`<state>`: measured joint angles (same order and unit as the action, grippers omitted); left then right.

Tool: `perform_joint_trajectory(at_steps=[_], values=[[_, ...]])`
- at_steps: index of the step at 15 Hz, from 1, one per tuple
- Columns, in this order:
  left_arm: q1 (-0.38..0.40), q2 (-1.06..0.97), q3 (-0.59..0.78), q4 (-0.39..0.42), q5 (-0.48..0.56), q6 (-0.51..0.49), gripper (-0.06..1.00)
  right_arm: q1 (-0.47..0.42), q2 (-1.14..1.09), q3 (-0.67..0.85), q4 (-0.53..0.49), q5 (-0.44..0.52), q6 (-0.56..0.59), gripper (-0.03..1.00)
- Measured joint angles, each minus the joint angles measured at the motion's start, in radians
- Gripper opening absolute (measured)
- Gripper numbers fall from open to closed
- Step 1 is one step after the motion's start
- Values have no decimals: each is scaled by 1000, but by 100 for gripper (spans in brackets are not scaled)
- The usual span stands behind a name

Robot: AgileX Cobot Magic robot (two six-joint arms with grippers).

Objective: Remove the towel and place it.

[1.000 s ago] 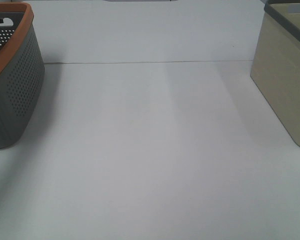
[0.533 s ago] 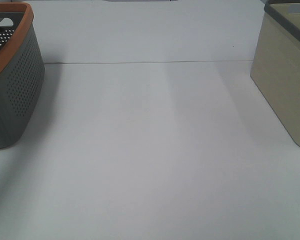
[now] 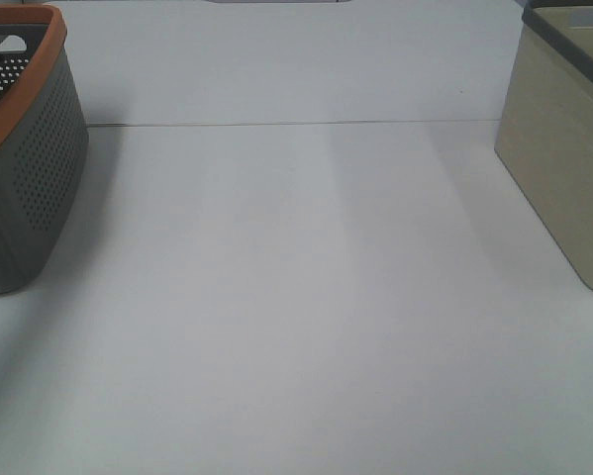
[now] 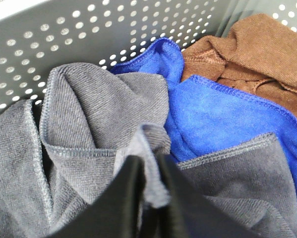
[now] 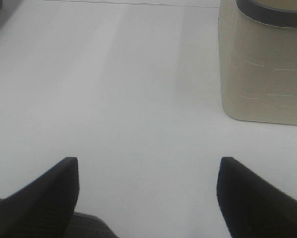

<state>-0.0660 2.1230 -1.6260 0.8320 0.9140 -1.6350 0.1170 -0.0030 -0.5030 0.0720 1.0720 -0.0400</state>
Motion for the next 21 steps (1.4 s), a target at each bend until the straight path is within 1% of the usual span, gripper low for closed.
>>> perform_joint_trajectory(at_steps=[1, 2, 6, 9, 10, 12, 14, 16, 17, 18, 20, 21], values=[[0, 0, 0, 0, 0, 0, 2, 0, 0, 0, 0, 0, 0, 76], [0, -3, 0, 0, 0, 0, 0, 0, 0, 0, 0, 0, 0, 76], [0, -61, 0, 9, -2, 7, 0, 0, 0, 0, 0, 0, 1, 76], [0, -197, 0, 9, -58, 76, 0, 0, 0, 0, -1, 0, 1, 76], [0, -238, 0, 9, -107, 108, 0, 0, 0, 0, -1, 0, 1, 76], [0, -331, 0, 10, -216, 137, 0, 0, 0, 0, -1, 0, 1, 76], [0, -414, 0, 37, -315, 171, 0, 0, 0, 0, -1, 0, 1, 76], [0, -487, 0, 57, -432, 293, 0, 0, 0, 0, -1, 0, 1, 76], [0, -503, 0, 58, -457, 320, 0, 0, 0, 0, -1, 0, 1, 76], [0, -532, 0, 59, -512, 369, 0, 0, 0, 0, -1, 0, 1, 76], [0, -576, -16, 60, -594, 399, 0, 0, 0, 0, -1, 0, 1, 76], [0, -602, -50, 56, -674, 401, 0, 0, 0, 0, -1, 0, 1, 76]])
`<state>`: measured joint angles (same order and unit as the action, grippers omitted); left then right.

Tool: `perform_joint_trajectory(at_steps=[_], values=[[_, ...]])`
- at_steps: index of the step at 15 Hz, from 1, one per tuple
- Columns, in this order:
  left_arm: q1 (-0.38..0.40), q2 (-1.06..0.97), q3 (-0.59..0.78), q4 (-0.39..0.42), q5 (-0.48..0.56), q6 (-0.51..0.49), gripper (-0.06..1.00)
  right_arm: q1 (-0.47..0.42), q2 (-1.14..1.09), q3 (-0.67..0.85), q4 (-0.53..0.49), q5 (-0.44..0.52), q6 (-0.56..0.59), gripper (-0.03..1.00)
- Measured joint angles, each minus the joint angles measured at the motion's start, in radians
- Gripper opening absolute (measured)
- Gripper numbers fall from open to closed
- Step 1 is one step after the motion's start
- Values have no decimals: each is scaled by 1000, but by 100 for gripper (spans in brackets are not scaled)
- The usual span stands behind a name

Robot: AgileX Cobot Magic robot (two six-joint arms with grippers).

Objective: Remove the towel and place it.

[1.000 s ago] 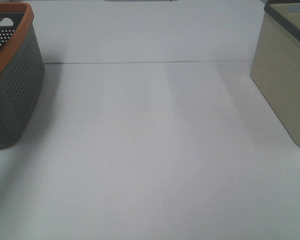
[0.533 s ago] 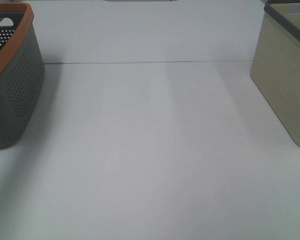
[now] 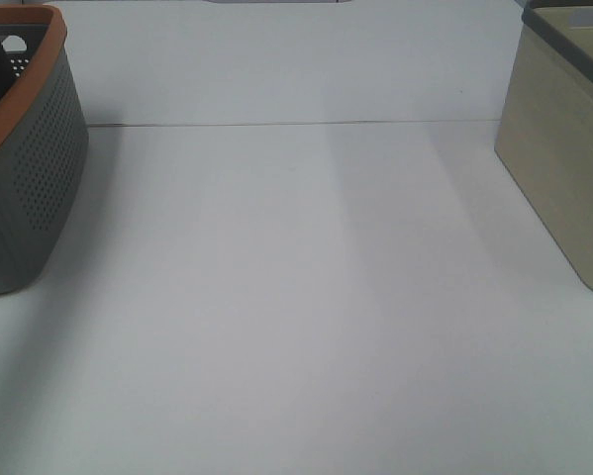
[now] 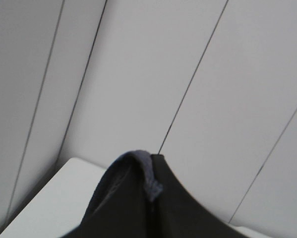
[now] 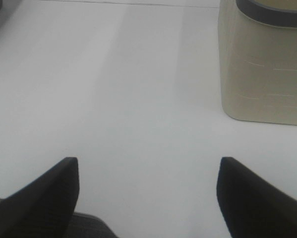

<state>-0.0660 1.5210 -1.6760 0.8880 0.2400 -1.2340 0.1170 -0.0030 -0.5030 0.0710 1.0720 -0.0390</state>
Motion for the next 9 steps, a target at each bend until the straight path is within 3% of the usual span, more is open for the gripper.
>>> perform_joint_trajectory(at_steps=[6, 9], values=[[-2, -16, -47, -33, -311, 0, 0, 0, 0, 0, 0, 0, 0, 76], [-4, -16, -47, -73, -413, 0, 0, 0, 0, 0, 0, 0, 0, 76]])
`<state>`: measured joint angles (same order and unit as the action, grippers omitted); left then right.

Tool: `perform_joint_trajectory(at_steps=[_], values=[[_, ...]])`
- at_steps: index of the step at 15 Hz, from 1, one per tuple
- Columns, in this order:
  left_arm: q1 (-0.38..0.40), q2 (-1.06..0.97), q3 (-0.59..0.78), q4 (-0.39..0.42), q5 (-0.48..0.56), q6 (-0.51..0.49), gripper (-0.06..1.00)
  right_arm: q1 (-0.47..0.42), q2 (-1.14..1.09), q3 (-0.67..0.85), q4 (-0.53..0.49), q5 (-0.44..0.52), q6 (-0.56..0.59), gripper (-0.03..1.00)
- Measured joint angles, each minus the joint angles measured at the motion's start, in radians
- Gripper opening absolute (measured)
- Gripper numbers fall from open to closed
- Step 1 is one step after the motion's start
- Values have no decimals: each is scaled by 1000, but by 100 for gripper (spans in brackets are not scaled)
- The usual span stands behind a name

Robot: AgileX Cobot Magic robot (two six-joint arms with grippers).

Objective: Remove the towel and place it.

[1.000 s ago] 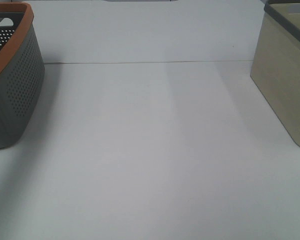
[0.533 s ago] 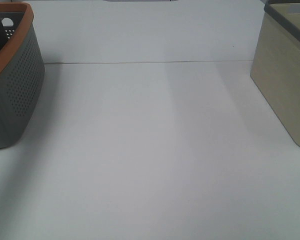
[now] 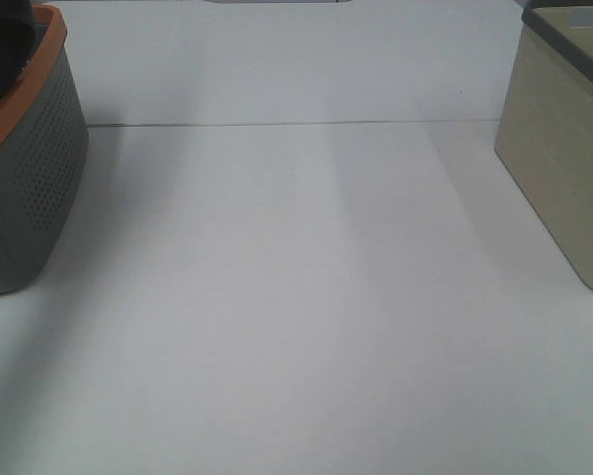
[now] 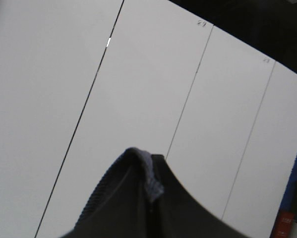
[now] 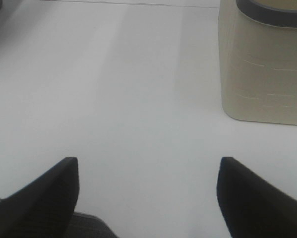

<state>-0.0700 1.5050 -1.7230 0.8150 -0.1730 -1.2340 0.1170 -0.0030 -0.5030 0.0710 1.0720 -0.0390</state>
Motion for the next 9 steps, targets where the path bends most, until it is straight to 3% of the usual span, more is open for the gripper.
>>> perform_joint_trajectory(at_steps=[5, 9], values=[[-104, 16, -1, -5, -89, -1, 0, 0, 0, 0, 0, 0, 0, 76], [-154, 73, -1, 18, -136, -89, 0, 0, 46, -15, 32, -46, 0, 76]])
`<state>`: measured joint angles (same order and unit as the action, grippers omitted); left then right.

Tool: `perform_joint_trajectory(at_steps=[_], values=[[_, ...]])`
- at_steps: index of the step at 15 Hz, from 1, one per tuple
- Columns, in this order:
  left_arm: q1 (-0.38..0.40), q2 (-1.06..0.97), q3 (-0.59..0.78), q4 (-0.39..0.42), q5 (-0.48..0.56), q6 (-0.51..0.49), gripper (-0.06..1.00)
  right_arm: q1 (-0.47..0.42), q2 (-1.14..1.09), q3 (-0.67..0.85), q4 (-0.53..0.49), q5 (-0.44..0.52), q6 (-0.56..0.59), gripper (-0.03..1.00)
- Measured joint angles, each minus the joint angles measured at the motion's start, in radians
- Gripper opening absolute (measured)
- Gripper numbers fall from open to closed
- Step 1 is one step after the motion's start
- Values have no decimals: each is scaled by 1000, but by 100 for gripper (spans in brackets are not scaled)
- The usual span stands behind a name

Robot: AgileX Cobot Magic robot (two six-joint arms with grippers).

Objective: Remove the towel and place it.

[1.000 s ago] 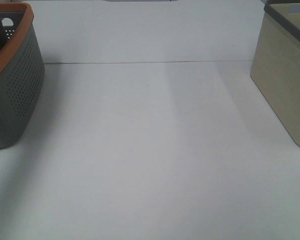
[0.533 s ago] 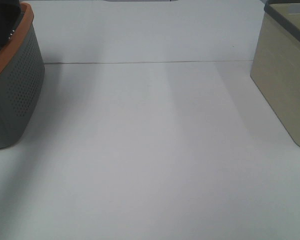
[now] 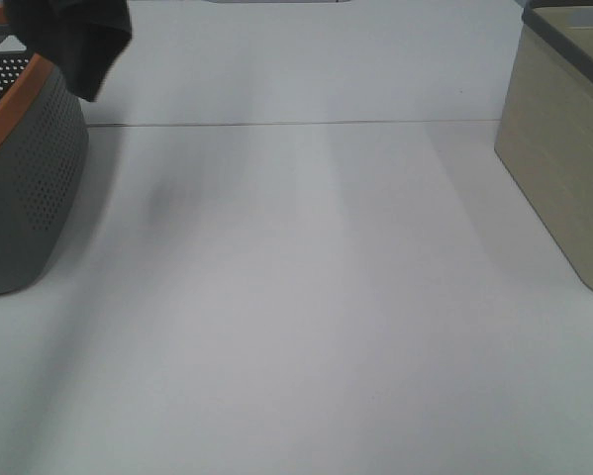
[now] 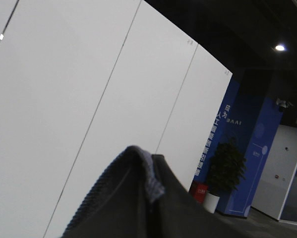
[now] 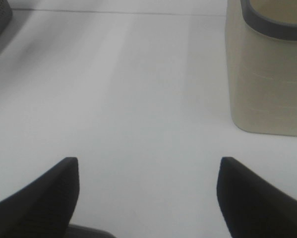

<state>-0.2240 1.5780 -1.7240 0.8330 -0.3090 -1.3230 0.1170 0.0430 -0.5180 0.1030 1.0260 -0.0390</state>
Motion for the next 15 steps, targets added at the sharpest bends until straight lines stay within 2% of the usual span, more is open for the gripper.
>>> perform_joint_trajectory(at_steps=[1, 2, 4, 6, 7, 9, 10, 11, 12, 13, 15], values=[[-40, 19, 0, 105, -43, -63, 0, 0, 66, -5, 72, -94, -24, 76], [-58, 24, 0, 188, -82, -126, 0, 0, 104, -5, 119, -136, -55, 76], [-70, 41, 0, 369, -232, -319, 0, 0, 192, -5, 258, -236, -173, 76], [-70, 69, 0, 558, -375, -467, 0, 0, 285, -5, 430, -347, -381, 76], [-70, 77, 0, 646, -421, -510, 0, 0, 332, -6, 511, -404, -481, 76], [-70, 80, 0, 771, -469, -530, 0, 0, 448, -6, 699, -499, -700, 75], [-70, 80, 0, 795, -476, -531, 0, 0, 474, -6, 737, -503, -753, 75], [-70, 82, 1, 859, -500, -534, 0, 0, 536, -6, 825, -498, -896, 74], [-70, 92, 4, 868, -506, -534, 0, 0, 641, -6, 996, -468, -1111, 73], [-70, 103, 13, 874, -506, -535, 0, 0, 675, -6, 1059, -453, -1174, 73], [-70, 125, 25, 882, -504, -537, 0, 0, 787, -6, 1279, -415, -1479, 73]])
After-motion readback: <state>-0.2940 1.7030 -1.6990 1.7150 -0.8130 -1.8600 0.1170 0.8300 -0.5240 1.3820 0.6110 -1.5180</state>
